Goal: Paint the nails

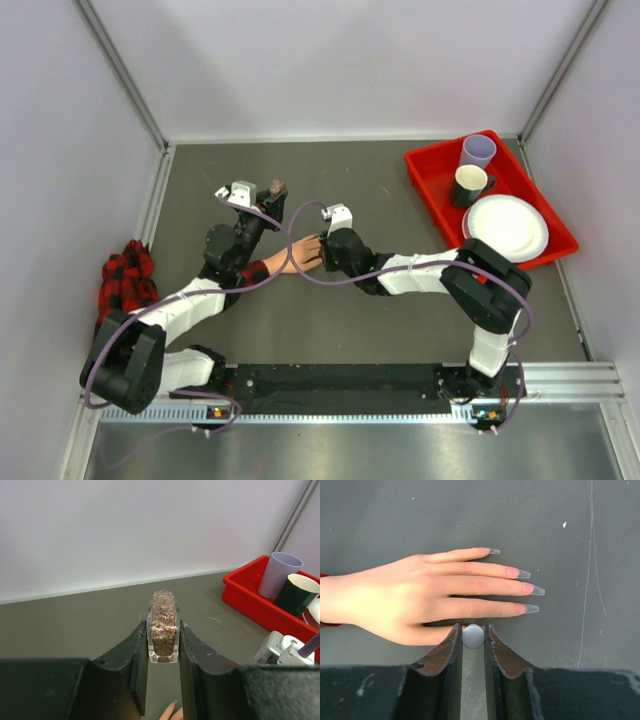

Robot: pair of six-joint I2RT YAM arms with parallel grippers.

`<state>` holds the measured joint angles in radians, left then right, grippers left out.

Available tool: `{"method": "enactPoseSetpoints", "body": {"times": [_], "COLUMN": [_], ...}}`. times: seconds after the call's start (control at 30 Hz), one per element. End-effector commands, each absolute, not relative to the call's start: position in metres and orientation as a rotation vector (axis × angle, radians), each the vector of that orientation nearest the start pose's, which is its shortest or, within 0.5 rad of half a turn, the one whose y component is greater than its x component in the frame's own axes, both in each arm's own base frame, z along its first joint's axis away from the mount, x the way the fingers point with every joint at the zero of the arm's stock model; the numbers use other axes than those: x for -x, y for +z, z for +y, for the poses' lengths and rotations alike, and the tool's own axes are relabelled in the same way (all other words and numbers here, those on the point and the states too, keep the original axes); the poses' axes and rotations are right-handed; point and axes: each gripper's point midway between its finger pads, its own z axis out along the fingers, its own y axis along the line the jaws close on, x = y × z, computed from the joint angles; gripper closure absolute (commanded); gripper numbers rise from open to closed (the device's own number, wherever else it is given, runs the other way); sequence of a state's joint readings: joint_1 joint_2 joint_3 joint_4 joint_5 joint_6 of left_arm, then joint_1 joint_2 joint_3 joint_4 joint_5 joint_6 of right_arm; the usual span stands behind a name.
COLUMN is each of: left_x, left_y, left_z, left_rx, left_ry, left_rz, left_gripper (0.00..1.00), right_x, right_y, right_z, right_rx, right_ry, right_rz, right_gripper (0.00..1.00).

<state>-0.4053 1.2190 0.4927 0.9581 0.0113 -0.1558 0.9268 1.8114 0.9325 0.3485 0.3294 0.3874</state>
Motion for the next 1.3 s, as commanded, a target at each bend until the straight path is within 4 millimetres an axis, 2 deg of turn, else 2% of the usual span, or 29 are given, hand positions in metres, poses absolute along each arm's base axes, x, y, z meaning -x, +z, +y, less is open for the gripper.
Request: {"method": "enactPoseSetpoints", "body": {"times": [0.0,0.43,1.27], "left_x": [-0.361,-0.361,-0.362], "left_y": [0.284,0.283,0.283], "left_z": [-0.165,-0.165,-0.166], "left_rx": [-0.174,-0.173,-0.175], "left_ry": [-0.503,-0.5,-0.507], "left_rz": [1.267,1.268,1.268], "left_gripper": [1.0,1.0,1.0], "right_x": [-0.334,-0.335,-0.332], "right_y": [0.078,0.075,0.076], "right_z": [0.365,0.368,0.357], "right_rx": [0.32,0.327,0.304], "right_ry": [0.478,0.478,0.459], "right_rz": [2.027,2.035,2.033], "right_gripper": [1.0,1.0,1.0]}}
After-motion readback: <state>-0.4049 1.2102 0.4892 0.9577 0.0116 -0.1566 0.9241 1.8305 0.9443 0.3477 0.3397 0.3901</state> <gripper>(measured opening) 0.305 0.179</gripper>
